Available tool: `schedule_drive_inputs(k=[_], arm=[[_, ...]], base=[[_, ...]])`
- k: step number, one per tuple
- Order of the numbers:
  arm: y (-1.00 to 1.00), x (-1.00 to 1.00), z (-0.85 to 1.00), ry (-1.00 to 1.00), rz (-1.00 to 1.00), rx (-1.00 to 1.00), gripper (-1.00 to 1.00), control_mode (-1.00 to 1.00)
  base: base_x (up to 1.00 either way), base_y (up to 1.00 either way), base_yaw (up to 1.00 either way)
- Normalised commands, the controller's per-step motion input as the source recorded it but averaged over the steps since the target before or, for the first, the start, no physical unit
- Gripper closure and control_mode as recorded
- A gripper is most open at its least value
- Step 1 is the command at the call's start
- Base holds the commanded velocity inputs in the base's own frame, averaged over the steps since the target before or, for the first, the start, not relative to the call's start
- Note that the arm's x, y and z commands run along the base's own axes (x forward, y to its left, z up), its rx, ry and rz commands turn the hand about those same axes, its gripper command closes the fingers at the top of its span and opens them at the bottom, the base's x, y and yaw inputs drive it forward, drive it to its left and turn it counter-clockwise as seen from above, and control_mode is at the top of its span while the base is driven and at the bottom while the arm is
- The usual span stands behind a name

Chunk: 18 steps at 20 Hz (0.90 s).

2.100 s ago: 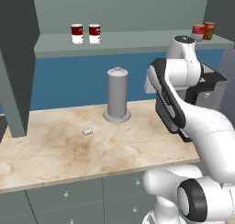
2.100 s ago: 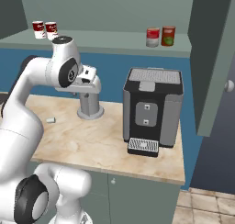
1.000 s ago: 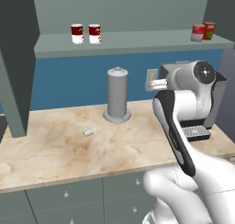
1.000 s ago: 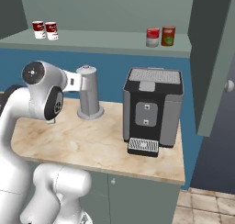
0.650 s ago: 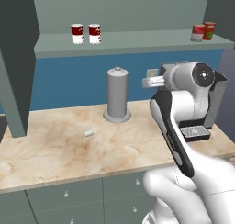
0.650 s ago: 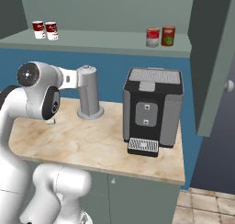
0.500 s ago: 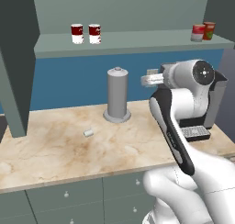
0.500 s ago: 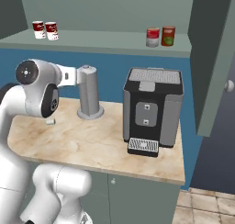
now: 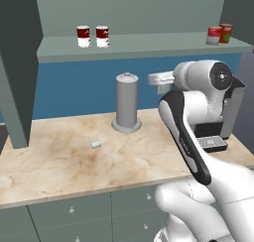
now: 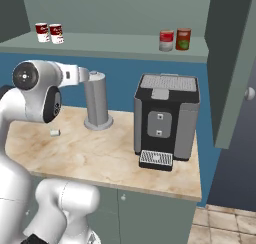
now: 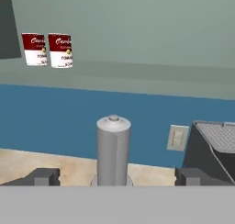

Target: Stack two cans on top of the other two cans in the cabinet.

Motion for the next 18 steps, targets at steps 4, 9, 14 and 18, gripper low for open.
schedule_drive_inputs(k=[4,9,14,18], arm=[[0.23,0.16,0.32,-0.05,0.01,0.05,-1.00,-1.00],[0.25,0.20,0.34,0.01,0.00,0.02,-1.00,-1.00],[0.26,0.34,0.21,0.03,0.05,0.03,-1.00,-1.00],[0.21,0.36,0.15,0.00,0.13,0.08,-1.00,-1.00]], base=[[0.00,0.00,0.00],[0.00,0.00,0.00],[0.00,0.00,0.00],[0.00,0.00,0.00]])
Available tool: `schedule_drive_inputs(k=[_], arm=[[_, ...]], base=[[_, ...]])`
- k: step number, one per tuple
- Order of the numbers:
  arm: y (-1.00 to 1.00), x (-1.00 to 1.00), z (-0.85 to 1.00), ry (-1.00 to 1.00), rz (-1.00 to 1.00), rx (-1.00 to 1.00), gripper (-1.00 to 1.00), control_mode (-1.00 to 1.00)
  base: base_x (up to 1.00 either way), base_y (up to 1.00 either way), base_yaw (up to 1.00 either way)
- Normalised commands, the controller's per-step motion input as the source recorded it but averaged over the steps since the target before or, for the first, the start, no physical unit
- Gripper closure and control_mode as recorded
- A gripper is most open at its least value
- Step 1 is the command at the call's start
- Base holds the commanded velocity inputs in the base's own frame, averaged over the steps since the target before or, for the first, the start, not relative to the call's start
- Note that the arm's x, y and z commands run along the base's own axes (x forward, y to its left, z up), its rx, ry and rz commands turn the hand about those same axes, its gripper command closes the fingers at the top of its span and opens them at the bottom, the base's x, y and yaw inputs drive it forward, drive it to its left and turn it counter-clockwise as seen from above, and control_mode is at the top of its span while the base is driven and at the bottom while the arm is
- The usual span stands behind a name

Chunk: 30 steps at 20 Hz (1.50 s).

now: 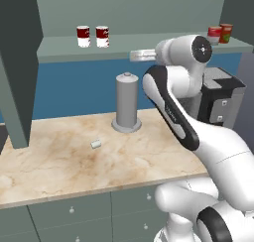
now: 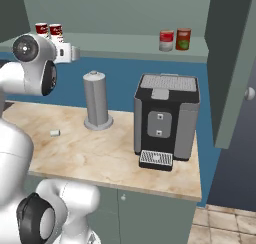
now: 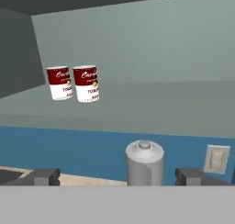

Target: Stack two cans on top of the other two cans in the cabinet.

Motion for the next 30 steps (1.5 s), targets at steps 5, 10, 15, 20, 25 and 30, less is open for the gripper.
schedule_drive_inputs(k=[5,10,15,20,25,30], arm=[[0.26,0.37,0.14,0.00,0.21,0.06,-1.00,-1.00],[0.30,0.42,0.14,0.03,0.18,0.00,-1.00,-1.00],[0.26,0.37,0.12,0.12,0.18,-0.07,-1.00,-1.00],[0.25,0.35,0.10,0.03,0.15,-0.08,-1.00,-1.00],[0.22,0.34,0.03,0.00,0.06,-0.10,-1.00,-1.00],[0.19,0.37,0.00,0.00,0.00,-0.17,-1.00,-1.00]], base=[[0.00,0.00,0.00],[0.00,0.00,0.00],[0.00,0.00,0.00],[0.00,0.00,0.00],[0.00,0.00,0.00],[0.00,0.00,0.00]])
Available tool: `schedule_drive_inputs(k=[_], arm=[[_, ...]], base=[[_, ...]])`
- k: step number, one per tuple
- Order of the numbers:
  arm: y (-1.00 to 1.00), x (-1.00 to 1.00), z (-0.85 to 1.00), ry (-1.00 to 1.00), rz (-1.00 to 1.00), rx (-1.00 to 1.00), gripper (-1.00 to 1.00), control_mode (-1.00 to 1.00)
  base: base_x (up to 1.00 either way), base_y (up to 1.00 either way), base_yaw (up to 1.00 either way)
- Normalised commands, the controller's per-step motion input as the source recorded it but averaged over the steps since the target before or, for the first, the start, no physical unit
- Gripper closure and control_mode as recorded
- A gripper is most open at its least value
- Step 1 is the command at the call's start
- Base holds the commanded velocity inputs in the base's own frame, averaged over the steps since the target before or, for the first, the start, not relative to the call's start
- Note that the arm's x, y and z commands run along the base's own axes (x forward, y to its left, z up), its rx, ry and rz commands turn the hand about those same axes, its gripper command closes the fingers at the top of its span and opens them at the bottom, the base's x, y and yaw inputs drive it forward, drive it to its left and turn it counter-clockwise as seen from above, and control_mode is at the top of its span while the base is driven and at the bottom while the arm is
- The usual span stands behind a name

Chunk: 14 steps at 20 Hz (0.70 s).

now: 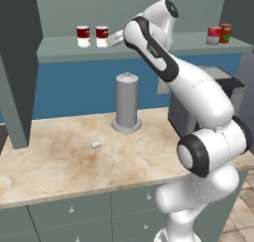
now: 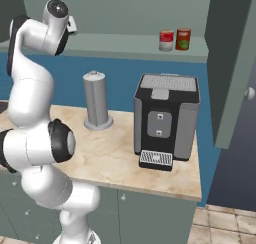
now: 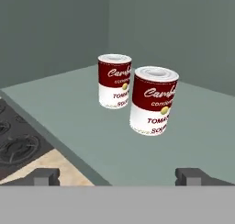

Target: Stack two cans on top of the other two cans in the cabinet.

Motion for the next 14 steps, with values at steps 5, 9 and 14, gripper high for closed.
schedule_drive_inputs(k=[5,9,14], arm=[[0.13,0.34,0.00,0.00,0.00,-0.07,-1.00,-1.00],[0.09,0.21,-0.01,0.00,-0.01,0.00,-1.00,-1.00],[0.09,0.19,-0.03,0.00,-0.03,0.00,-1.00,-1.00]], base=[[0.00,0.00,0.00],[0.00,0.00,0.00],[0.00,0.00,0.00]])
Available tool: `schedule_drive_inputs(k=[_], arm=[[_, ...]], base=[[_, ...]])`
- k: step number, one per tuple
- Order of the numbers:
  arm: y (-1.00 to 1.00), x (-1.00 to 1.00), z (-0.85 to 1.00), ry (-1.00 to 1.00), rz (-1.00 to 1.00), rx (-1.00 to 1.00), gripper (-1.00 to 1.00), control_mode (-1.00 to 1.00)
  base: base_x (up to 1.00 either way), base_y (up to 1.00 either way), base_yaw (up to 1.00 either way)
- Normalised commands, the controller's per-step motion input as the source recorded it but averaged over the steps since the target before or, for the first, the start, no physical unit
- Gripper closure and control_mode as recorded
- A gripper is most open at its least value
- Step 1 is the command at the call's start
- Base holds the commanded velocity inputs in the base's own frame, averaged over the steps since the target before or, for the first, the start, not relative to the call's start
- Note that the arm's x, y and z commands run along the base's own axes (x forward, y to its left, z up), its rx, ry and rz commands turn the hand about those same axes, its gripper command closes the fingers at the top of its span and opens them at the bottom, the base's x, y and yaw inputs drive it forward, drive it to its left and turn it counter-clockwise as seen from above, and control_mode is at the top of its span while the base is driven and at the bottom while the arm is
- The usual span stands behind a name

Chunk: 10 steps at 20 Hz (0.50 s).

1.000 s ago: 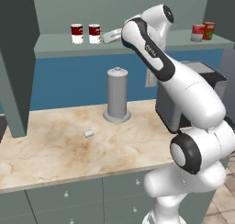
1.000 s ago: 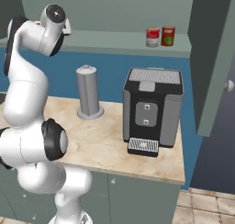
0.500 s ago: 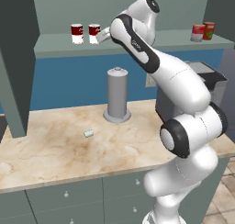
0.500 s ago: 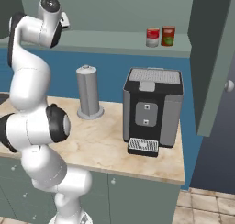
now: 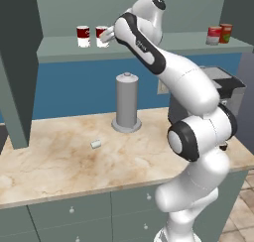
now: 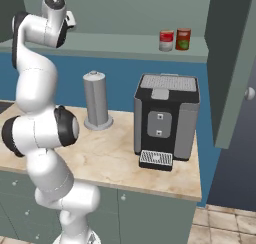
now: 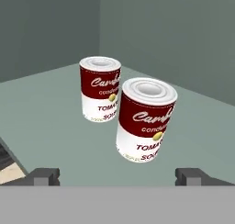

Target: Stack two cans on top of the other two cans in the cabinet.

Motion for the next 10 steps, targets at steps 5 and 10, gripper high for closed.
schedule_drive_inputs(k=[5,10], arm=[[0.12,0.09,-0.09,0.00,-0.04,0.03,-1.00,-1.00],[0.09,0.08,-0.11,0.00,-0.03,0.08,-1.00,-1.00]], base=[[0.00,0.00,0.00],[0.00,0.00,0.00]])
